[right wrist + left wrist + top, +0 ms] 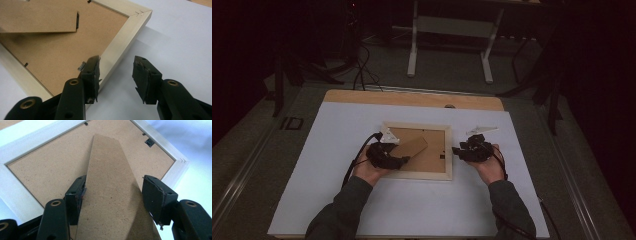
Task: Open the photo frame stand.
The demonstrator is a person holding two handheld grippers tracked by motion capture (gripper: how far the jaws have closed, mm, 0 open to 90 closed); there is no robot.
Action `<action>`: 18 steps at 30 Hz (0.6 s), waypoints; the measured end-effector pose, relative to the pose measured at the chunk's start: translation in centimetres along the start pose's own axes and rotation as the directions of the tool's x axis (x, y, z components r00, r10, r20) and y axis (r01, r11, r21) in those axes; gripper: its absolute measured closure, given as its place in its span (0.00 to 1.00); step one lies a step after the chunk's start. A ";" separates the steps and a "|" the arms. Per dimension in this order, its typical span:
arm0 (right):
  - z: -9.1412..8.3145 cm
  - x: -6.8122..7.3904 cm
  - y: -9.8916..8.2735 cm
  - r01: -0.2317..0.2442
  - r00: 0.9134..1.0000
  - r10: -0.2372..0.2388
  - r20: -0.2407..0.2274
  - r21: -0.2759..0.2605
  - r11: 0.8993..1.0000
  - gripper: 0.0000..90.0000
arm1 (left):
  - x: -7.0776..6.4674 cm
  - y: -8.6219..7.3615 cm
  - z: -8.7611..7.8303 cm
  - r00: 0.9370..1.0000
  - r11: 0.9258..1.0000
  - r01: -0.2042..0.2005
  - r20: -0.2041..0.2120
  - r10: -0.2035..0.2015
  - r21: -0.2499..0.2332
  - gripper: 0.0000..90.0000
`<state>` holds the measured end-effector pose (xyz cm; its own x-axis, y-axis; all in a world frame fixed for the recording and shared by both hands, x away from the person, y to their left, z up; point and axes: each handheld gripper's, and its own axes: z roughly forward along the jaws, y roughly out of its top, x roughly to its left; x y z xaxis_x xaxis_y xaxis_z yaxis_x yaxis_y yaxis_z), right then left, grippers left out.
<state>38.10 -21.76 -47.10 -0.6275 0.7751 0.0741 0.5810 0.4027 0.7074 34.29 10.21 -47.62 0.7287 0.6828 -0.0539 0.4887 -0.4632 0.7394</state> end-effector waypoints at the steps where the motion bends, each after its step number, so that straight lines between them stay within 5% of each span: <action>1: 0.1 0.0 0.1 0.000 1.000 0.000 0.001 0.003 1.000 0.63 | -0.1 0.0 -0.1 1.000 1.000 -0.006 -0.006 0.006 -0.007 0.45; 18: 0.9 -0.4 1.5 -0.005 1.000 0.006 -0.027 0.023 1.000 0.62 | -1.2 -0.3 -0.6 0.997 0.997 -0.061 -0.050 0.059 -0.040 0.45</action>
<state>39.73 -21.00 -46.69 -0.6381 0.7638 0.0975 0.5958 0.4096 0.6908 33.03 9.83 -47.36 0.7317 0.6813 0.0236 0.4233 -0.4812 0.7677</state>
